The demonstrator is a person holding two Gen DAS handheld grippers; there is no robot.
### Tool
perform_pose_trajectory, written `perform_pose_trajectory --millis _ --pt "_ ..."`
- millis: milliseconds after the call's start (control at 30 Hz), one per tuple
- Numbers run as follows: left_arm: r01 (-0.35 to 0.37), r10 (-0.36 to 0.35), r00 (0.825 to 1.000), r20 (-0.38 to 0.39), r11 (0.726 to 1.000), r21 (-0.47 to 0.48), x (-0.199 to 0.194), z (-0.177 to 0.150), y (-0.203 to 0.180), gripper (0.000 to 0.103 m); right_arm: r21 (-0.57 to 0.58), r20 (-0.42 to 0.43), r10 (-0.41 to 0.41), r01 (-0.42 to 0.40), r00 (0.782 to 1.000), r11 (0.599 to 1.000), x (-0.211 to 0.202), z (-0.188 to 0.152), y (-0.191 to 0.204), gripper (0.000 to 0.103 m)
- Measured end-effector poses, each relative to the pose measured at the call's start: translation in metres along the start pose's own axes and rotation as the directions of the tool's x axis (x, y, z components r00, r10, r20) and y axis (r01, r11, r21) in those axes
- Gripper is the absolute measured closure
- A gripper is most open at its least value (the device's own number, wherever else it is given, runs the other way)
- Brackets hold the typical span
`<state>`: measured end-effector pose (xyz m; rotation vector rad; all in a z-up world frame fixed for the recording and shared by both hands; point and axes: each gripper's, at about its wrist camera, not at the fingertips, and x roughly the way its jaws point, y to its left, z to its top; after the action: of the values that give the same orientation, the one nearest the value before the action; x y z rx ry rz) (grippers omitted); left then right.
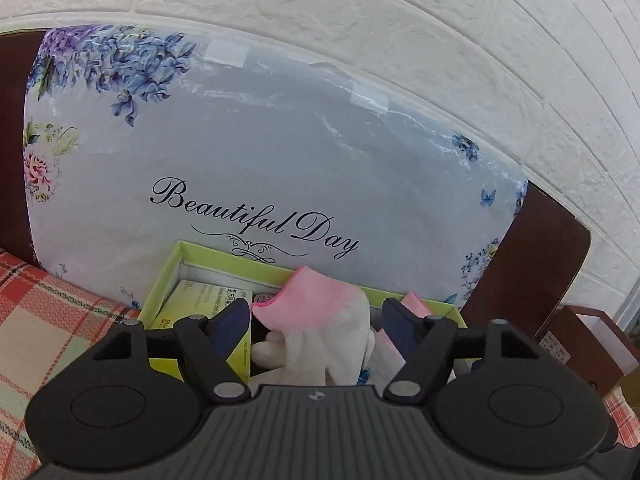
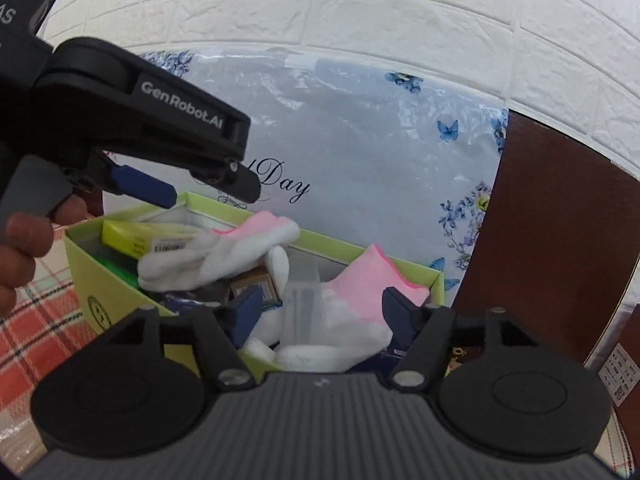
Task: Organize objects
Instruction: 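Lift the glove and clear tube over the lime-green box and release, then grasp the bagged toothpicks with the left tool while the right tool grasps the gold box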
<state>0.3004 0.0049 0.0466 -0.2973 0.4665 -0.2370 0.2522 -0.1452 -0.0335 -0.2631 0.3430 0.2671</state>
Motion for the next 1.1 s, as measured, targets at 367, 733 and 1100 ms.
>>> perform_pose_trajectory --millis 367,733,1100 --pt "-0.043 0.044 0.999 -0.029 0.999 0.027 -0.066 0.009 -0.028 0.026 0.033 0.096 -0.039 0.036 0.995 0.999 -0.051 0.022 0.01 0.0" --pt "-0.127 0.13 0.991 -0.037 0.989 0.071 -0.132 -0.017 -0.047 0.026 0.105 0.077 -0.047 0.039 0.996 0.994 -0.128 0.009 0.0 0.0" --pt "-0.172 0.176 0.981 -0.078 0.984 0.052 -0.154 -0.061 -0.034 0.026 0.204 0.019 -0.036 0.032 0.999 0.978 -0.169 -0.025 0.004 0.0"
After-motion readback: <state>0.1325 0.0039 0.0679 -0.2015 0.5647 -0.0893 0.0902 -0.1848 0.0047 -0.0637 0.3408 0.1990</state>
